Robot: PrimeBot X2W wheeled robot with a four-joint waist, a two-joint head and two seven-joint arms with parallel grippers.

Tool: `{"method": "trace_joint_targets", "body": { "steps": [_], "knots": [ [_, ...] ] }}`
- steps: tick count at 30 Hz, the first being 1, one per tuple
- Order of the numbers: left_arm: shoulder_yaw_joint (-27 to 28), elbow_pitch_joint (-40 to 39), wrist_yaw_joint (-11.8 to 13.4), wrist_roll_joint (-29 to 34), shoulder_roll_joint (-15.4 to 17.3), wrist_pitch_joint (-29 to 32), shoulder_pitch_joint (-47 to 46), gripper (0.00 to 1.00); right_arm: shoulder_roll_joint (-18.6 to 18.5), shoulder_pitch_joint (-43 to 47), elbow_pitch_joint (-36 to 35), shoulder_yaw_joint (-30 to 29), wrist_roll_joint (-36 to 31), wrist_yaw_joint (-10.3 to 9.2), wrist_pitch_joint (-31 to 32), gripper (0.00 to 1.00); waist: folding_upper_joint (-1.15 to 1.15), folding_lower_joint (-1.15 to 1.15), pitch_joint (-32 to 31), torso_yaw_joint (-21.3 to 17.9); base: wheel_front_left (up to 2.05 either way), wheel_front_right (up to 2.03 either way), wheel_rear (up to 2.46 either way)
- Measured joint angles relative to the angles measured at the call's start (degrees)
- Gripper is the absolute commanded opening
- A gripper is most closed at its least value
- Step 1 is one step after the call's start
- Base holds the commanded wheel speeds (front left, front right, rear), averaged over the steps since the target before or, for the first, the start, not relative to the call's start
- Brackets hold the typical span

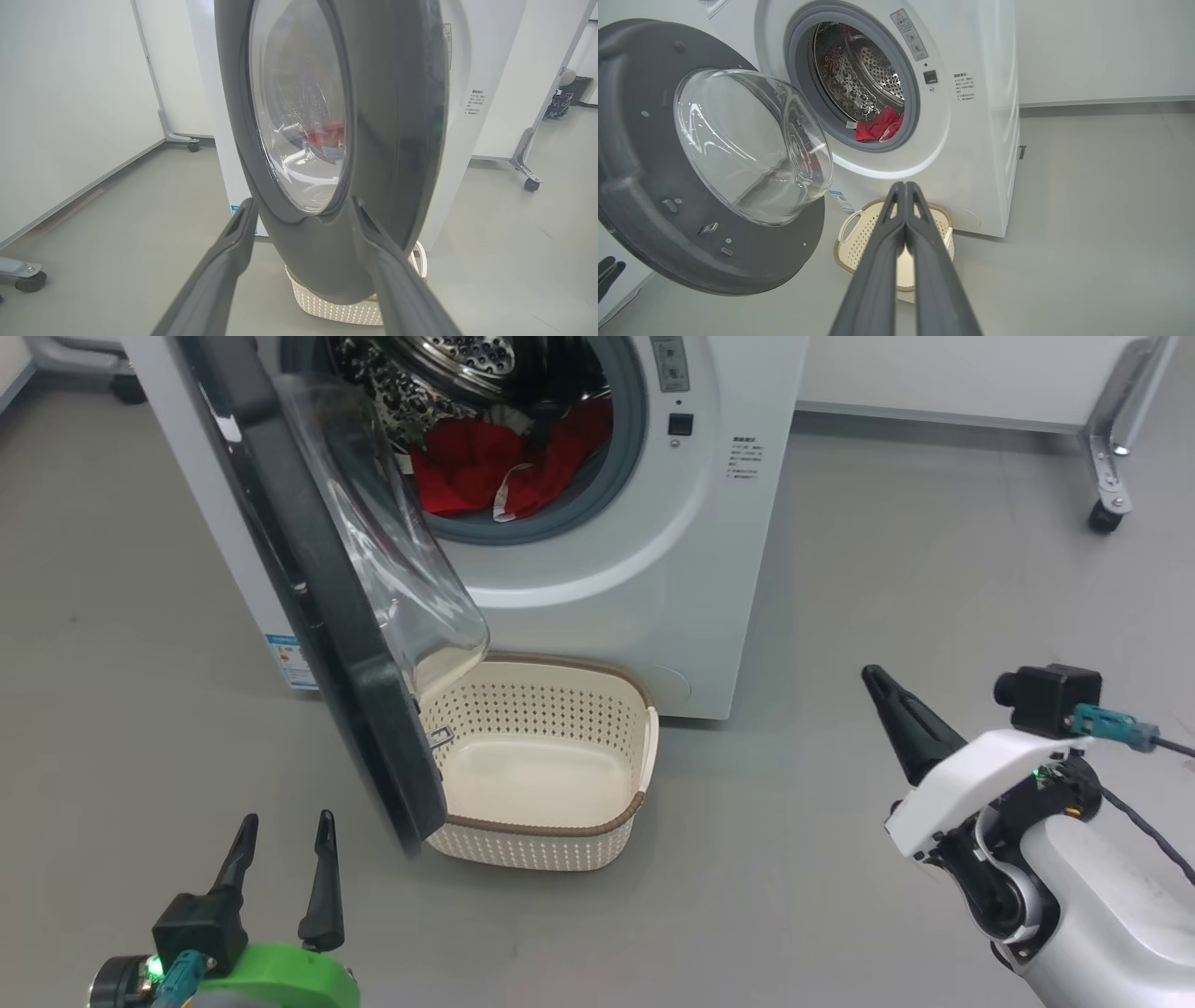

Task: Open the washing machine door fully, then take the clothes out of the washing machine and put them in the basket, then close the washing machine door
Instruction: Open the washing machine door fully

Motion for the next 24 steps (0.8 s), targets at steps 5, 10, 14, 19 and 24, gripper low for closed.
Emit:
{"method": "trace_joint_targets", "body": {
  "steps": [5, 10, 14, 19, 24],
  "knots": [
    [1.2, -0.5, -0.4, 0.3, -0.1, 0.0, 0.7, 1.0, -0.7, 4.4, -1.0, -2.2, -1.5, -1.71, -7.0, 0.0, 0.0, 0.0, -1.2, -2.5, 0.0, 0.0, 0.0],
    [2.3, -1.0, -0.5, 0.3, -0.1, 0.0, 1.5, 1.0, -1.7, 6.4, -1.6, -1.9, -5.7, -3.02, -11.3, 0.0, 0.0, 0.0, -1.9, -4.1, 0.0, 0.0, 0.0],
    [3.2, -1.1, -0.7, 0.4, -0.2, 0.0, 1.6, 1.0, -2.6, 8.3, -2.2, -1.8, -8.6, -5.01, -11.7, 0.0, 0.0, 0.0, -2.4, -5.3, 0.0, 0.0, 0.0],
    [3.6, -1.5, -1.0, 0.5, -0.5, 0.0, 1.6, 1.0, -3.3, 11.1, -3.1, -3.0, -11.0, -6.99, -11.7, 0.0, 0.0, 0.0, -2.5, -5.9, 0.0, 0.0, 0.0],
    [5.4, -1.6, -1.2, 0.7, -0.9, 0.0, 1.6, 1.0, -3.0, 13.0, -4.8, -4.2, -13.4, -7.5, -11.7, 1.0, 0.0, 0.0, -2.4, -6.1, 0.0, 0.0, 0.0]
  ]
}}
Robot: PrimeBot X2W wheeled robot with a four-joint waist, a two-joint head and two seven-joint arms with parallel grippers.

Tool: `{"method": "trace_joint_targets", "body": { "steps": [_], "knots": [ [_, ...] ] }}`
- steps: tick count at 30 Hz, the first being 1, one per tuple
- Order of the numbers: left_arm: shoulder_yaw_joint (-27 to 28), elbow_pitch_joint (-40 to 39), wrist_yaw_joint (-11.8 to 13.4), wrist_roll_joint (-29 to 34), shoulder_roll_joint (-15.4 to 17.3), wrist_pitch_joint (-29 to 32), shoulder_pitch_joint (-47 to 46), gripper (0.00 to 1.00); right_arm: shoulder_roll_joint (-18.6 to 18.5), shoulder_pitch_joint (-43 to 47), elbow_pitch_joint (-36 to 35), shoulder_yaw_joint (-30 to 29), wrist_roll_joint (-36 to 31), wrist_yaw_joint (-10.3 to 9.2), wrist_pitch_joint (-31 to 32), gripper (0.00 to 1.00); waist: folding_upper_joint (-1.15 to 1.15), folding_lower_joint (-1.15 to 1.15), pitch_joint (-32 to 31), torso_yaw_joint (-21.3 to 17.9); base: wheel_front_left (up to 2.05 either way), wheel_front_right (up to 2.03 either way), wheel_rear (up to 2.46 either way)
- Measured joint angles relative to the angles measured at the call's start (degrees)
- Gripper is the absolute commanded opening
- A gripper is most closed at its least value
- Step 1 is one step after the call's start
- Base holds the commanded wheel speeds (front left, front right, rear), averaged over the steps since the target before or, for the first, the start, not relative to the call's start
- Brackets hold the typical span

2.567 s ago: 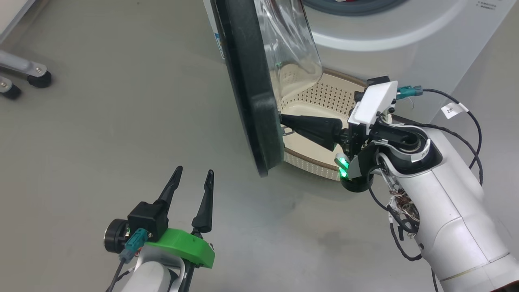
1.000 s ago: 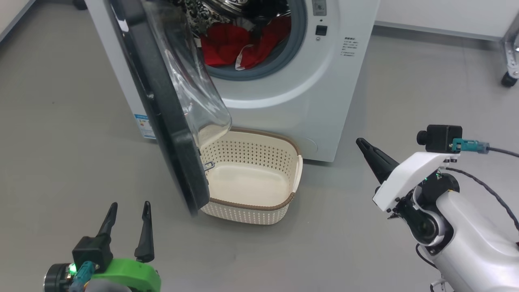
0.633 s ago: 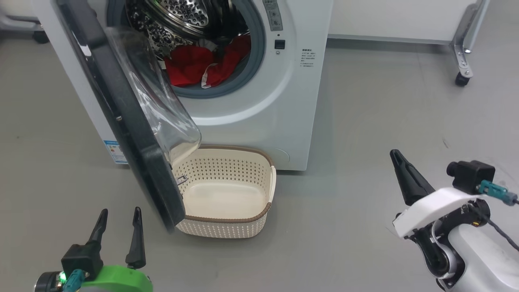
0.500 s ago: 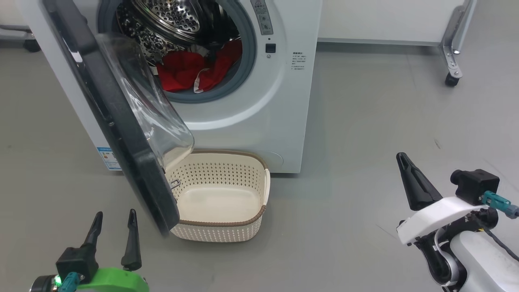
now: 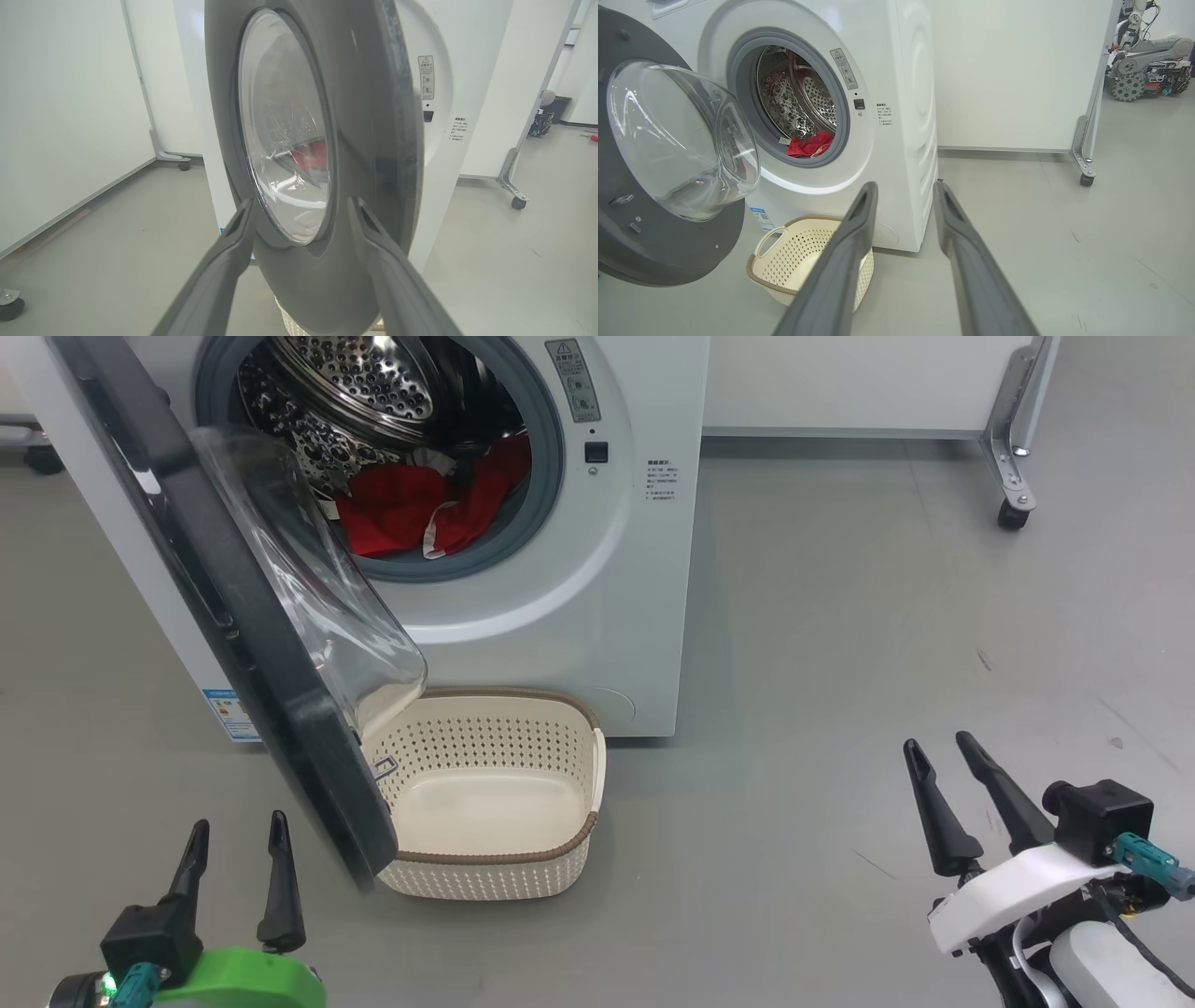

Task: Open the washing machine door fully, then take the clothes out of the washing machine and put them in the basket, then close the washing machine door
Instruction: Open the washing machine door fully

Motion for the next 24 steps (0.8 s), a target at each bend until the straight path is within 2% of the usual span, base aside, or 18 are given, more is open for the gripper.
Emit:
{"method": "trace_joint_targets", "body": {
  "steps": [10, 24],
  "knots": [
    [1.2, -0.2, -0.3, 0.1, -0.2, 0.0, 0.5, 1.0, 2.3, 3.0, -4.4, -4.3, -4.6, -1.43, 0.0, 1.0, 0.0, 0.0, 0.4, -0.2, 0.0, 0.0, 0.0],
    [1.8, -0.2, -1.3, 0.8, -1.1, 0.0, 0.6, 1.0, 5.9, 9.4, -6.2, -9.7, -8.7, -2.04, 0.0, 1.0, 0.0, 0.0, 1.0, -0.6, 0.0, 0.0, 0.0]
  ]
}}
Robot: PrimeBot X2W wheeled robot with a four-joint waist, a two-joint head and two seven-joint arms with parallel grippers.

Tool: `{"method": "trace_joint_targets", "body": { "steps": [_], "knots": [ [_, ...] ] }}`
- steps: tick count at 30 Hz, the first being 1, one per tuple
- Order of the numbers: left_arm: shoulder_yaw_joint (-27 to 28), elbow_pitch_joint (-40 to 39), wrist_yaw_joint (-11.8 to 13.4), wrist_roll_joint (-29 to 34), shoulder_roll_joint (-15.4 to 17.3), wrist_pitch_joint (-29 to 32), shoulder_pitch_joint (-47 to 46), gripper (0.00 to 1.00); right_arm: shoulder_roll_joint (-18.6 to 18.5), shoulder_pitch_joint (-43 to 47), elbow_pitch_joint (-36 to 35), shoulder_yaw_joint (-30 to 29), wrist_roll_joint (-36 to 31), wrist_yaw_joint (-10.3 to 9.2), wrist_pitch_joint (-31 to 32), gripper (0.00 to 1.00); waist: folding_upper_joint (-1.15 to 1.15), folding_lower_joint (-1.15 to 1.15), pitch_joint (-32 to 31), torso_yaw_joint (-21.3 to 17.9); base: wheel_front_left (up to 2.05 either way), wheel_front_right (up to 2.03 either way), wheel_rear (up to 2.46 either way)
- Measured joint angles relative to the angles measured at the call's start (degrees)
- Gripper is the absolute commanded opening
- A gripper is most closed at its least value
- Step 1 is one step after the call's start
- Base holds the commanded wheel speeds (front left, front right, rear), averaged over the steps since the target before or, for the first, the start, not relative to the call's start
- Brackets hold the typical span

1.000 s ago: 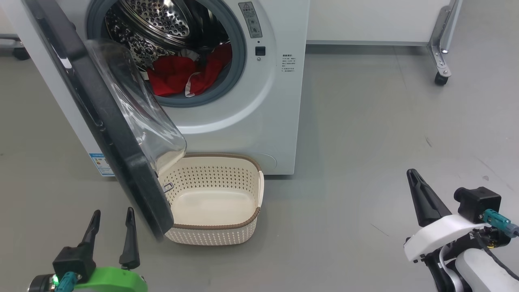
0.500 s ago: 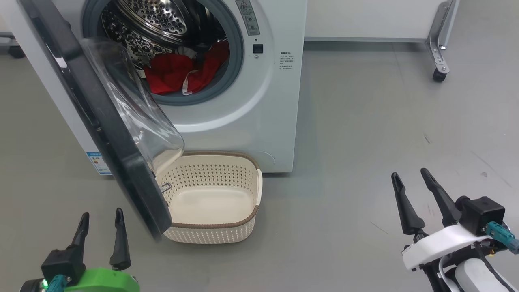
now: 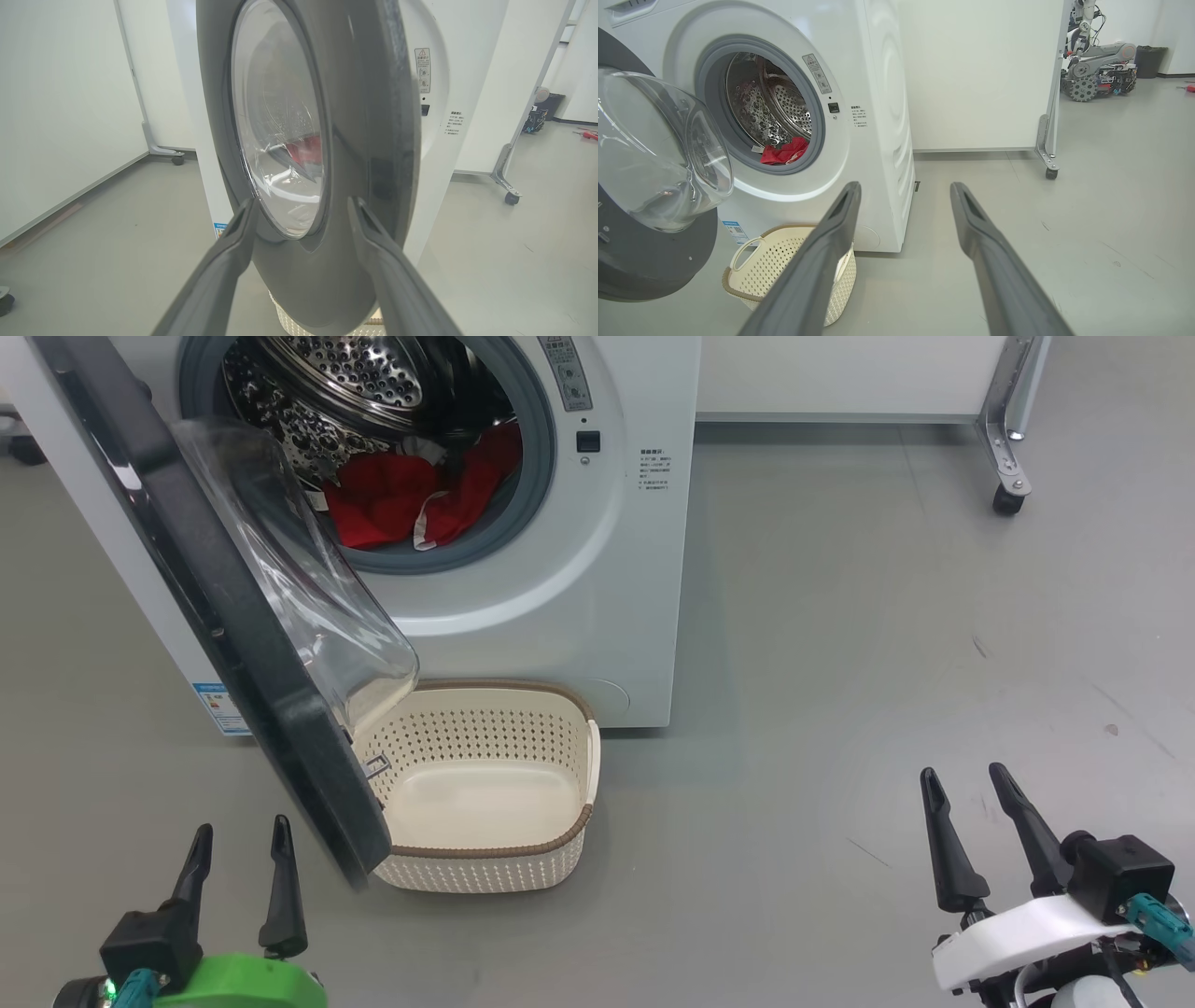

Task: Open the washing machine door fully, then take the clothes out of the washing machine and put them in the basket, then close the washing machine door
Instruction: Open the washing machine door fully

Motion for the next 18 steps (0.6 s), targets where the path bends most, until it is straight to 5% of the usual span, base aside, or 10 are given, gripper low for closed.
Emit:
{"method": "trace_joint_targets", "body": {
  "steps": [18],
  "knots": [
    [0.2, 1.0, -1.0, 0.5, -0.3, 0.0, 0.0, 1.0, 2.9, 2.6, -1.6, -3.1, -3.4, -0.3, 0.0, 1.0, 0.0, 0.0, 0.2, 0.1, 0.0, 0.0, 0.0]
  ]
}}
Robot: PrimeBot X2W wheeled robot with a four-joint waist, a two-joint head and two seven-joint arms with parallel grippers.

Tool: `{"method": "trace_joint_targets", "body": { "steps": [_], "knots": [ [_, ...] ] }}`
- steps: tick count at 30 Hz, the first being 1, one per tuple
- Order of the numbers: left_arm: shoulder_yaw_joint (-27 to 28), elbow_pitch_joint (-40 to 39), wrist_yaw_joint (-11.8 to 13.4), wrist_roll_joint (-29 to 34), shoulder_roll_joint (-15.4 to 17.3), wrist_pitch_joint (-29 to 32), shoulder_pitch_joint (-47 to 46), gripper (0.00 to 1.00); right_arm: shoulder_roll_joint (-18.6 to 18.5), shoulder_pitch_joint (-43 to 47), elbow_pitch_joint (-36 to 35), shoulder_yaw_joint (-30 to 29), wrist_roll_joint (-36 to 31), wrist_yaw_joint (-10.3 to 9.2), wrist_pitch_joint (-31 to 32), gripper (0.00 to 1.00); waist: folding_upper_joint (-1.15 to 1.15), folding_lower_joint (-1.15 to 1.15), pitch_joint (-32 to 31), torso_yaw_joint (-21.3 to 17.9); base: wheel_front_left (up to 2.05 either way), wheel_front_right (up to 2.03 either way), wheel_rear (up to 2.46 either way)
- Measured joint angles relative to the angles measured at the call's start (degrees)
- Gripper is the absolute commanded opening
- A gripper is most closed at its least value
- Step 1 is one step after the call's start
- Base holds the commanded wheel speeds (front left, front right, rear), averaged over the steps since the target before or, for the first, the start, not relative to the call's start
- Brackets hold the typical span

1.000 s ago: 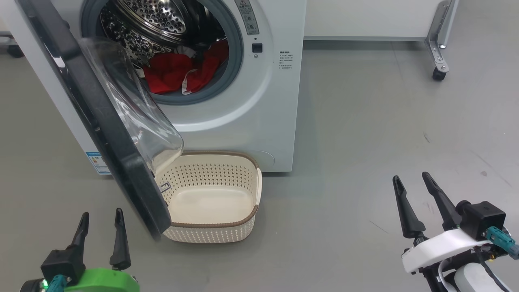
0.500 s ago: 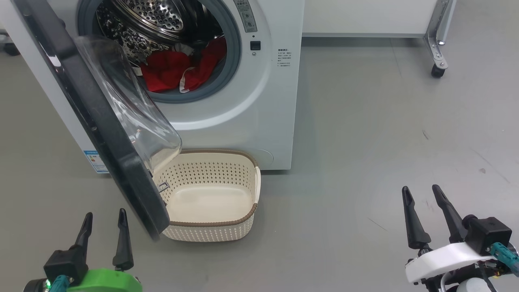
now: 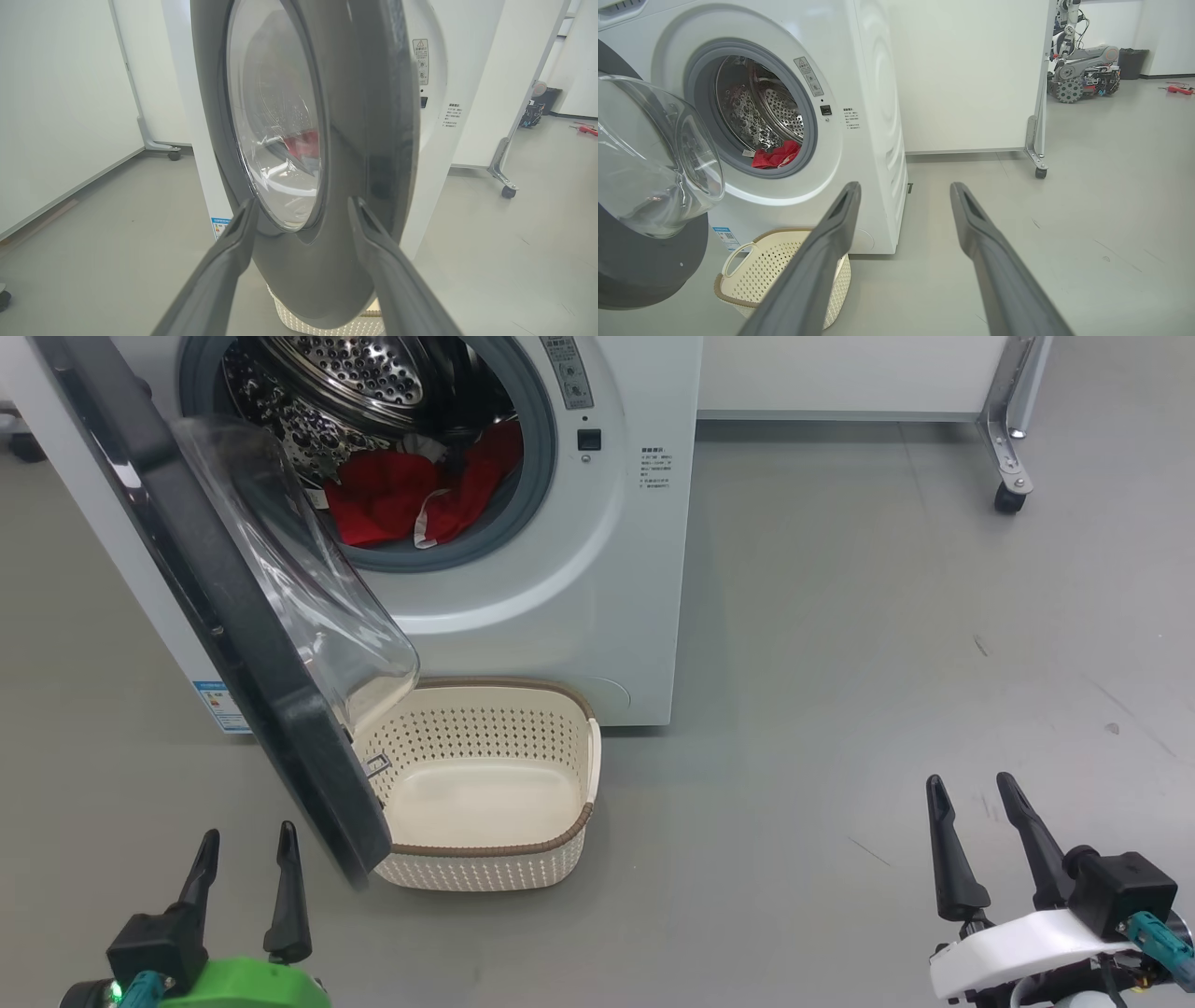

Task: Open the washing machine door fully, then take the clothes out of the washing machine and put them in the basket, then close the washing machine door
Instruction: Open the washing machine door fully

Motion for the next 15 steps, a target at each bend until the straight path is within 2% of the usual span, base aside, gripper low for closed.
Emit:
{"method": "trace_joint_targets", "body": {
  "steps": [15],
  "knots": [
    [-0.5, 1.8, -0.1, 0.3, -0.2, 0.0, 0.5, 1.0, 1.7, 1.1, -0.3, -1.8, -1.6, 1.13, 0.0, 1.0, 0.0, 0.0, 0.5, -0.1, 0.0, 0.0, 0.0]
  ]
}}
